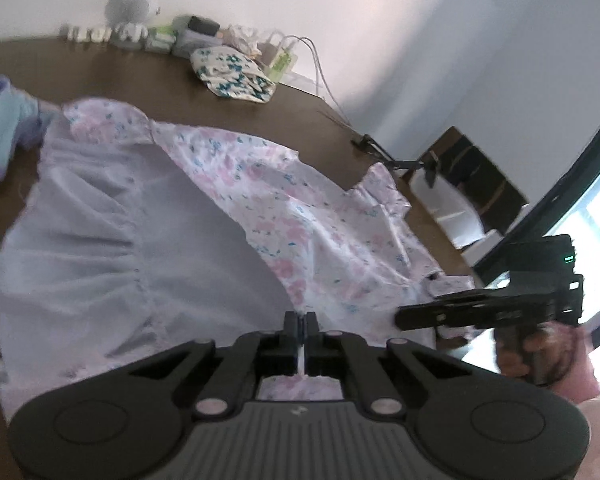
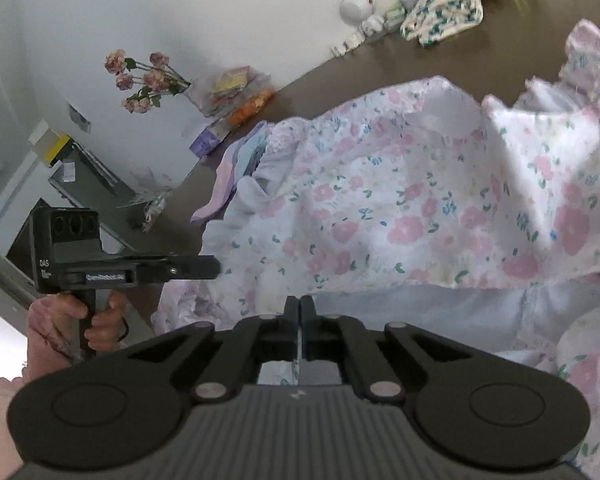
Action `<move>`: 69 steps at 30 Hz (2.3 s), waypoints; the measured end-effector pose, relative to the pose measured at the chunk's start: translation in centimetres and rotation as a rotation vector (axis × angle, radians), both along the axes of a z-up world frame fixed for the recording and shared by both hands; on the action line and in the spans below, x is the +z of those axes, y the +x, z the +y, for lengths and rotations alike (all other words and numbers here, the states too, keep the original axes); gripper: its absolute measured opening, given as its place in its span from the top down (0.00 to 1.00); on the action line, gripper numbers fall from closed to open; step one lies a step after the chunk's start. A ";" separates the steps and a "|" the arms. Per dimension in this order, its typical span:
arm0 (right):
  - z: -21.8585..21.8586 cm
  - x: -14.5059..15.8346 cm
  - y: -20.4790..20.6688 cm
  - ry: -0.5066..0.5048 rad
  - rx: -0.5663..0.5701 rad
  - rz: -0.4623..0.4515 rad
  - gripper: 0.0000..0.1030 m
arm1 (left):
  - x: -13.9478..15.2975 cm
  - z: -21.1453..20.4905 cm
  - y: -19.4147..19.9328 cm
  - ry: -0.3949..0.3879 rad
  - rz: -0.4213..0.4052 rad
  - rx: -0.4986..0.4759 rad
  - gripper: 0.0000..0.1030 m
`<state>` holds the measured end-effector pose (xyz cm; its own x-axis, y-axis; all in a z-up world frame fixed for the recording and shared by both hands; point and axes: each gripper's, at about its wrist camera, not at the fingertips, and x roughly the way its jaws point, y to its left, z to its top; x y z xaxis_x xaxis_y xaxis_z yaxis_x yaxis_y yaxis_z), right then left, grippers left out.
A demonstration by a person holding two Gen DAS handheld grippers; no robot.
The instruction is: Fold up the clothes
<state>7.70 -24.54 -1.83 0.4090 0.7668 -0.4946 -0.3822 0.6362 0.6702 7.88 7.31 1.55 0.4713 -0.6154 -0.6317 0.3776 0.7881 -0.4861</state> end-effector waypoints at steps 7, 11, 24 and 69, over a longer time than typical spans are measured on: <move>-0.8 0.2 -0.1 -0.067 0.005 -0.010 0.87 | -0.6 -0.6 0.2 0.118 0.008 0.023 0.54; -1.8 3.4 0.2 -0.135 -0.051 -0.106 0.82 | -1.4 -1.1 0.7 0.159 0.012 0.012 0.55; 4.6 4.5 17.8 -0.716 -0.210 -0.158 0.56 | -1.4 -2.3 1.0 0.182 0.002 -0.017 0.58; 2.0 8.5 0.6 -0.454 0.128 -0.372 0.36 | 2.3 2.4 -9.7 0.241 -0.163 -0.044 0.36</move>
